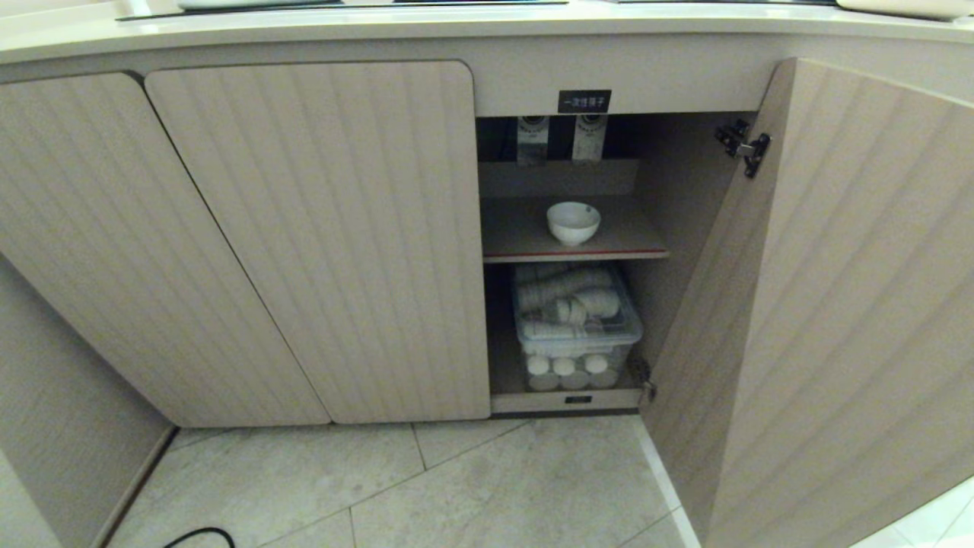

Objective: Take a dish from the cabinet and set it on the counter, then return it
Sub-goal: Take the bowl from the cabinet

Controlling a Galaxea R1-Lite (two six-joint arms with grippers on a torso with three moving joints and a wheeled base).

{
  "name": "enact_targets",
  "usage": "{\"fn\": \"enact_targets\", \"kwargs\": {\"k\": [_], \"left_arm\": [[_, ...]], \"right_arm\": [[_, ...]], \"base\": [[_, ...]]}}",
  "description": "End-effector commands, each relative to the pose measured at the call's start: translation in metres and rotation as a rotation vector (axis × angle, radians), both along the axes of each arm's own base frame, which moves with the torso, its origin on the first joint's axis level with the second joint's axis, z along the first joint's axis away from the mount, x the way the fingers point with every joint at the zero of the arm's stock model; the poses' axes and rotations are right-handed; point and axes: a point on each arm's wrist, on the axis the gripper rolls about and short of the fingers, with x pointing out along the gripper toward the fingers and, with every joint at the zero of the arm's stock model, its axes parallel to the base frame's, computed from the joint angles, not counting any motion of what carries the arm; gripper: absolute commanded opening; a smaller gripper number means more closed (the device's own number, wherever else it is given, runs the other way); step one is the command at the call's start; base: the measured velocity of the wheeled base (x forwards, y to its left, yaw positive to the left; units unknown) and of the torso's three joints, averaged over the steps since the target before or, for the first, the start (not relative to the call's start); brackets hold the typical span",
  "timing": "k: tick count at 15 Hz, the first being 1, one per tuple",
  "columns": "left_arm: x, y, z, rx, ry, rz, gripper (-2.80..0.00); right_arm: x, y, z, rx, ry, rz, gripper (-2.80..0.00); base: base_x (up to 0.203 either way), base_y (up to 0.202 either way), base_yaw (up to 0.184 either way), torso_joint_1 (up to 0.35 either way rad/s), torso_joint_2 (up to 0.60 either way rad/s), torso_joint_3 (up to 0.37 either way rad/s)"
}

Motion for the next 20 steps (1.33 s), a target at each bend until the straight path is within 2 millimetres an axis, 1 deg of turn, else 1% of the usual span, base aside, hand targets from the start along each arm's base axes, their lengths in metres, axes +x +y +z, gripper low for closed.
{"fn": "enact_targets", "kwargs": {"k": [1, 20], "left_arm": [[0.0001, 0.0, -0.0002, 0.002, 0.001, 0.0, -2.8], [0.0, 0.0, 0.0, 0.0, 0.0, 0.0, -2.8]], "right_arm": [[0.0001, 0.0, 0.0, -0.001, 0.001, 0.0, -2.8], [0.0001, 0.0, 0.0, -0.001, 0.001, 0.0, -2.8]], "base": [[0.0, 0.0, 0.0, 0.0, 0.0, 0.0], [0.0, 0.0, 0.0, 0.0, 0.0, 0.0]]}}
